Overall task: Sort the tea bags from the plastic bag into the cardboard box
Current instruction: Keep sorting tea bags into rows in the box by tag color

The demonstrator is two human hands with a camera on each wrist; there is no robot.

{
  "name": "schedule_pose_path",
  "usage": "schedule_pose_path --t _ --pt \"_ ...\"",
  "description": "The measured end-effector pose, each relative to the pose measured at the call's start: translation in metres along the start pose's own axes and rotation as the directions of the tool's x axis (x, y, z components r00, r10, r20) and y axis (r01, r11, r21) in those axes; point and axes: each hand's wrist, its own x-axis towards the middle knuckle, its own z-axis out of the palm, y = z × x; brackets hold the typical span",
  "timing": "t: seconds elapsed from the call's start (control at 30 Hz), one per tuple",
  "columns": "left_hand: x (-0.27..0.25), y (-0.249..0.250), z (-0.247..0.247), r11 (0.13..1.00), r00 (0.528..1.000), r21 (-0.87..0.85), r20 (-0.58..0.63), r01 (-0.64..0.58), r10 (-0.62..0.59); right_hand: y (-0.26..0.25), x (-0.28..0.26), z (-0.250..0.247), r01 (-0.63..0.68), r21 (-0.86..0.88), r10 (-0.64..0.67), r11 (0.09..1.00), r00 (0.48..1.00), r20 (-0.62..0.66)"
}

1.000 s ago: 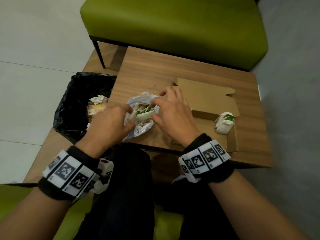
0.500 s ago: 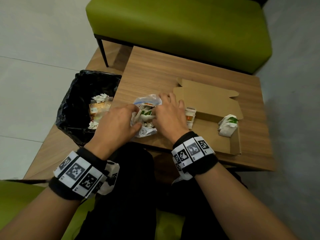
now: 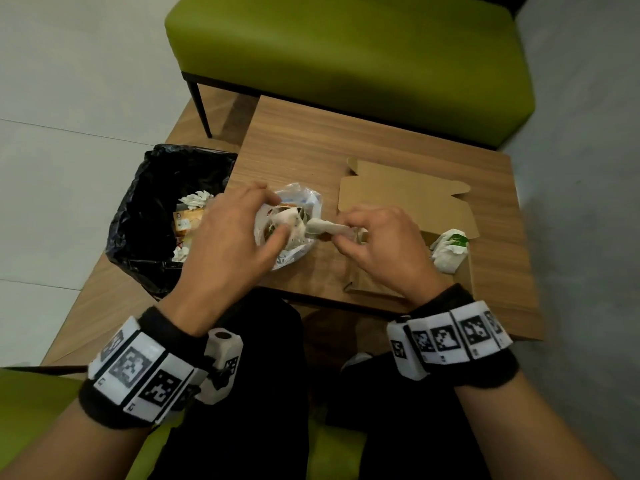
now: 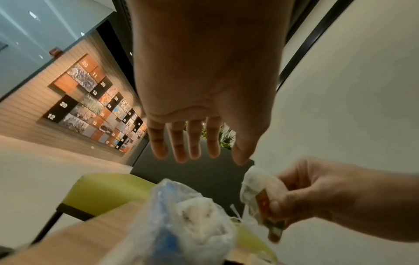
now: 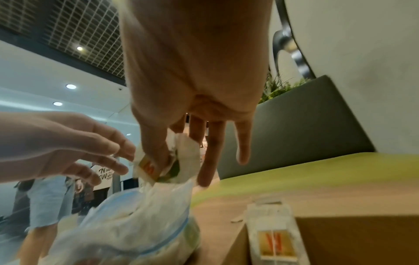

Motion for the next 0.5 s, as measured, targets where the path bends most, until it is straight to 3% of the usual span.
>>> schedule_pose_path --t 0.1,0.23,0.37,0.5 --pt "-0.003 0.02 0.007 0.984 0.989 -0.156 0.102 -0.086 0.102 0.003 -0.003 -0.017 -0.052 0.011 0.049 0.999 0.979 0.199" --pt "0.003 0.031 0.027 0.962 0.949 -0.228 0.24 -0.151 0.206 0.004 -0.007 -0.029 -0.078 0.17 0.035 0.982 0.97 0.241" --pt "0.012 0.027 0.034 0.904 0.963 -0.428 0.24 -0.01 0.125 0.009 -0.012 -0.03 -0.207 0.384 0.113 0.9 0.961 0.253" --pt "0.017 0.023 0.038 0.832 0.971 -0.541 0.241 0.122 0.014 0.013 -0.016 -0.025 -0.311 0.625 0.199 0.716 0.949 0.244"
